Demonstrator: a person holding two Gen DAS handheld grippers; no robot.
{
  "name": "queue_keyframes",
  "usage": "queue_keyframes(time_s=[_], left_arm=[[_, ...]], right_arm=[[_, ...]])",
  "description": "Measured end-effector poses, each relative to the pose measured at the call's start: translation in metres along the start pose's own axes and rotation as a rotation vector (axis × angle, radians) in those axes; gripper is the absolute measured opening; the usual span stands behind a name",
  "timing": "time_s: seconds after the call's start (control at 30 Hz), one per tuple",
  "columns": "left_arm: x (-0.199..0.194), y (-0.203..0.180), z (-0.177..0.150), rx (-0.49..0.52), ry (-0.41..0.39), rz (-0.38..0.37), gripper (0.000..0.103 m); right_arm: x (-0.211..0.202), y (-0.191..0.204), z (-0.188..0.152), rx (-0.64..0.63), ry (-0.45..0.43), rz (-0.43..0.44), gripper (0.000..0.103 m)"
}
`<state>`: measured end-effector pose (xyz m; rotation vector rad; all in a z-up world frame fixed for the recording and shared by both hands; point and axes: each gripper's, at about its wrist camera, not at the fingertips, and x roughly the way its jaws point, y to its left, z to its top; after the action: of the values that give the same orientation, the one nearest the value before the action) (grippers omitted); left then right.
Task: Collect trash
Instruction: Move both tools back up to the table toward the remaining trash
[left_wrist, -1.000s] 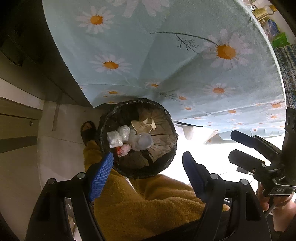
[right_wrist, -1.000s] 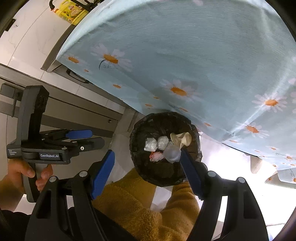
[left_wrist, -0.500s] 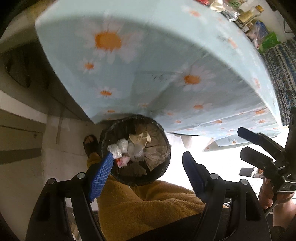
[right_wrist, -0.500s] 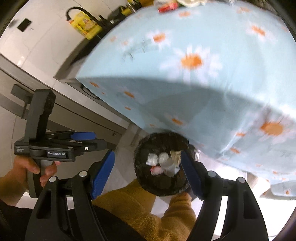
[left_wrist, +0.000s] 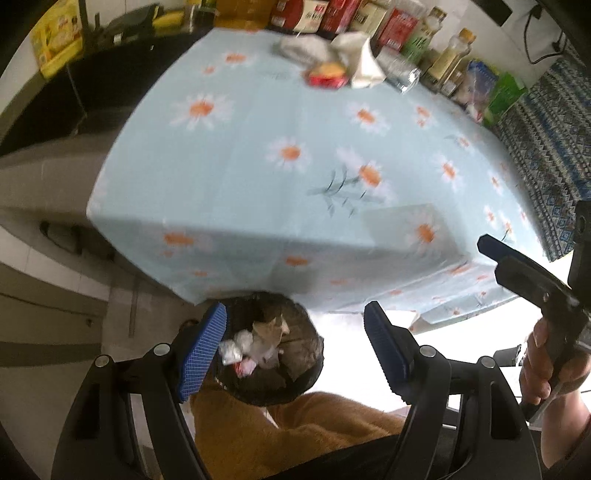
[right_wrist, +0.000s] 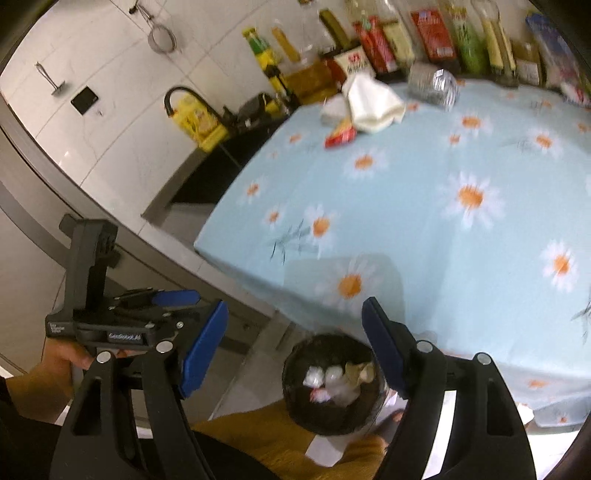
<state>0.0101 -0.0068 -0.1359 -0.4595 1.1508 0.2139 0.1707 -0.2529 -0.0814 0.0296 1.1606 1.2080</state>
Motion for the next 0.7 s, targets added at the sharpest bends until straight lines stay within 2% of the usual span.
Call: queue_keyframes(time_s=[0.17,0.47,0.63,0.7], left_arm=[[-0.012,-0.008,0.023,0.034,-0.039,-0.012,0.075],[-0.026,0.000,0.068,0.112,-0.094,-0.030,0.075],[-0.028,0.013,0.087,0.122,-0.107,-0.042,0.075],[-0.026,0.017,0.094,0.123,-0.107,-0.048,0.075]], right_arm=[[-0.003,-0.006,0.027,-0.009,-0.056,-0.040,0.076],[0.006,-0.022,0.093,0.000,-0.135,-0.170,0.082],[0.022,-0.031,0.128,0.004,-0.122,-0.212,0.089],[0.031,-0.034,0.143,0.000,-0.117,-0.231,0.095]])
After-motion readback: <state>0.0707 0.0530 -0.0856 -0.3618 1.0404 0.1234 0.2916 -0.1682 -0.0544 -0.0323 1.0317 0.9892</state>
